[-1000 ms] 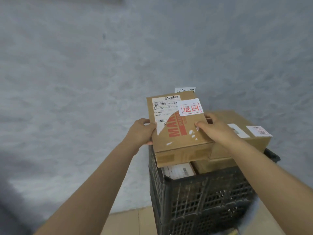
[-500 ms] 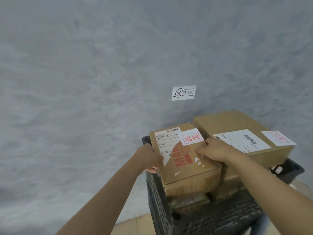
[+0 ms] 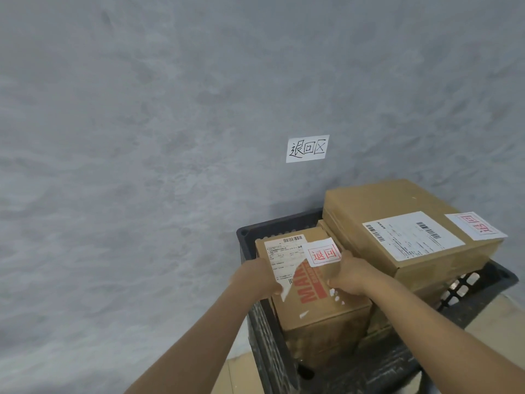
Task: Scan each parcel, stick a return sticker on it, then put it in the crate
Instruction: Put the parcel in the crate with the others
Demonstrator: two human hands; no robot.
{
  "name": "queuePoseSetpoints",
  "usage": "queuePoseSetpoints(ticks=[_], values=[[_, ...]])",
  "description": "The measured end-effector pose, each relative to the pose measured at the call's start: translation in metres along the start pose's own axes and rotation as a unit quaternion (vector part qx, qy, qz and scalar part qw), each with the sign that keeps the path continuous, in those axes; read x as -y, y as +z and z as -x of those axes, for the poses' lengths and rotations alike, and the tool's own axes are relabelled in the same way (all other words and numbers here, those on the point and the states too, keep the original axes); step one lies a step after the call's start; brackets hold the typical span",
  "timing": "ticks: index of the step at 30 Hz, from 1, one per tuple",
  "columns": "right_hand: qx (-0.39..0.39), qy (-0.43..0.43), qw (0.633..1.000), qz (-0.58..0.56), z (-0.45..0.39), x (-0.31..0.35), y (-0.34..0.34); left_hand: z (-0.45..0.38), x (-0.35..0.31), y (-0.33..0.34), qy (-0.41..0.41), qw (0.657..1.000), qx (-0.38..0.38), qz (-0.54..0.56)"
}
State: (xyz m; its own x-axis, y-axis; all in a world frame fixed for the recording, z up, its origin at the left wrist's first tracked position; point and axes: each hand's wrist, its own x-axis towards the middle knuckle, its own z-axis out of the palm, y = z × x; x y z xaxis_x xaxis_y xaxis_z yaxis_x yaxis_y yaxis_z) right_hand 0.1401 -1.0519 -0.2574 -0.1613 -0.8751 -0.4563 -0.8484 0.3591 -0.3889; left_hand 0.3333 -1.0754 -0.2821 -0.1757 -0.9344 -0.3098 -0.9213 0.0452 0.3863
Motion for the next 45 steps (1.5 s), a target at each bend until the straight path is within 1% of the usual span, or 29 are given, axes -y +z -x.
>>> queuePoseSetpoints(ticks=[3, 6, 10, 14, 16, 19, 21, 26, 29, 31, 35, 38, 42, 45], values=[[0.016, -0.006, 0.999, -0.031, -0.003, -0.001, 0.008, -0.005, 0.002, 0.006, 0.004, 0.999, -0.002, -0.036], [0.002, -0.011, 0.999, -0.048, -0.005, -0.002, 0.015, -0.009, 0.003, 0.007, 0.010, 0.997, -0.010, -0.071], [-0.049, -0.019, 0.998, -0.041, -0.001, -0.002, 0.017, -0.015, 0.004, 0.001, 0.034, 0.993, -0.008, -0.116], [-0.114, -0.067, 0.990, -0.047, 0.006, -0.004, 0.016, -0.018, 0.000, -0.013, 0.065, 0.990, -0.049, -0.112], [-0.145, -0.091, 0.985, -0.031, 0.015, -0.007, 0.012, -0.013, -0.011, -0.021, 0.096, 0.986, -0.066, -0.120], [-0.193, -0.137, 0.972, 0.002, 0.037, -0.018, 0.003, 0.004, -0.035, -0.031, 0.169, 0.973, -0.074, -0.136], [-0.224, -0.144, 0.963, 0.030, 0.056, -0.028, -0.005, 0.020, -0.053, -0.034, 0.217, 0.962, -0.084, -0.146], [-0.322, -0.097, 0.938, 0.081, 0.128, -0.064, -0.021, 0.076, -0.110, -0.028, 0.309, 0.929, -0.142, -0.146], [-0.374, -0.053, 0.920, 0.101, 0.189, -0.097, -0.021, 0.121, -0.146, -0.011, 0.378, 0.896, -0.178, -0.152], [-0.404, -0.018, 0.908, 0.111, 0.239, -0.123, -0.016, 0.157, -0.169, 0.005, 0.421, 0.876, -0.187, -0.141], [-0.450, 0.052, 0.885, 0.111, 0.353, -0.181, 0.009, 0.244, -0.212, 0.046, 0.514, 0.829, -0.187, -0.115], [-0.473, 0.124, 0.866, 0.107, 0.443, -0.221, 0.039, 0.317, -0.240, 0.082, 0.576, 0.794, -0.164, -0.106], [-0.480, 0.224, 0.843, 0.095, 0.558, -0.262, 0.077, 0.417, -0.276, 0.125, 0.642, 0.753, -0.125, -0.079], [-0.498, 0.288, 0.814, 0.081, 0.635, -0.288, 0.100, 0.490, -0.303, 0.152, 0.686, 0.715, -0.115, -0.072]])
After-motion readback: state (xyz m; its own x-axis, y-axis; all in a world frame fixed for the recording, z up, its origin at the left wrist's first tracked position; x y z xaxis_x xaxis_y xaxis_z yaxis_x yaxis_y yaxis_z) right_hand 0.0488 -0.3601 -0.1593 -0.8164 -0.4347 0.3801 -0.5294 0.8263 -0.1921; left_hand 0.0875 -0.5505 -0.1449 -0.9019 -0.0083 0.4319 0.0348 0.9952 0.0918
